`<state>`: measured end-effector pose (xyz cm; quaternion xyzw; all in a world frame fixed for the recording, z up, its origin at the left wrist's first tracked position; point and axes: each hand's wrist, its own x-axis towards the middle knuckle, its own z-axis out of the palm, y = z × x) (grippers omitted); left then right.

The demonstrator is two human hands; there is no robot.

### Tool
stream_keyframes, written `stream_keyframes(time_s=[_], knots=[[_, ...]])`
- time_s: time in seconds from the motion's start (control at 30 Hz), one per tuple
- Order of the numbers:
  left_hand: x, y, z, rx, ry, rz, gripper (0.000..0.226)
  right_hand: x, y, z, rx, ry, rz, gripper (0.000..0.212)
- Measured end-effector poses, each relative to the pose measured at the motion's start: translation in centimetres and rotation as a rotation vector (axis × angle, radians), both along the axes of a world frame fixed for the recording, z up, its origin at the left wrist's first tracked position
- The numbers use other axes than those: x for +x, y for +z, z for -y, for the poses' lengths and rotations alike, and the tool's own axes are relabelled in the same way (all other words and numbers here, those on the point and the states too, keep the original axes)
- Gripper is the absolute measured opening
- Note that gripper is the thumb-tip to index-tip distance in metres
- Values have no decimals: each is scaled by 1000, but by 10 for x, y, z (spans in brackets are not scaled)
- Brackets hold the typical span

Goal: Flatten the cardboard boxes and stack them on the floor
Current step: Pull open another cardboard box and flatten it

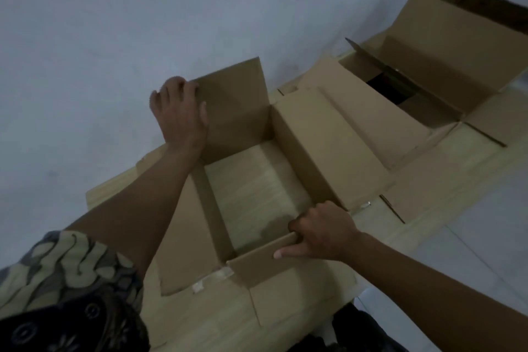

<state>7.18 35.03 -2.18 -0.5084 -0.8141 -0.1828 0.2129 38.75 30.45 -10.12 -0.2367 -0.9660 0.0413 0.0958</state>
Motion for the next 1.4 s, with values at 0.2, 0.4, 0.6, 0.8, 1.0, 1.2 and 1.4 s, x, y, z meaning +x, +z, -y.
stream_keyframes(time_s=[0.2, 0.4, 0.6, 0.8, 1.0, 1.2, 1.4], knots=[[-9, -51, -13, -448, -18, 219, 65, 4, -1, -13, 17, 3, -10, 73], [-12, -66, -7, -371, -45, 193, 28, 6, 1, -14, -41, -10, 26, 76], [-24, -56, 6, -377, -72, 321, 46, 6, 20, -12, -190, -216, -259, 50], [-15, -49, 66, -340, 257, 371, 79, 9, 29, -62, -156, -619, -311, 48], [-5, -54, 122, -206, 628, 897, 107, 17, 41, -89, -640, -970, -94, 104], [-2, -39, 165, 36, 689, 1113, 95, 21, 68, -99, -771, -1025, -205, 75], [-12, -3, 178, 146, 452, 1398, 35, 12, 96, -97, -1071, -829, -454, 36]])
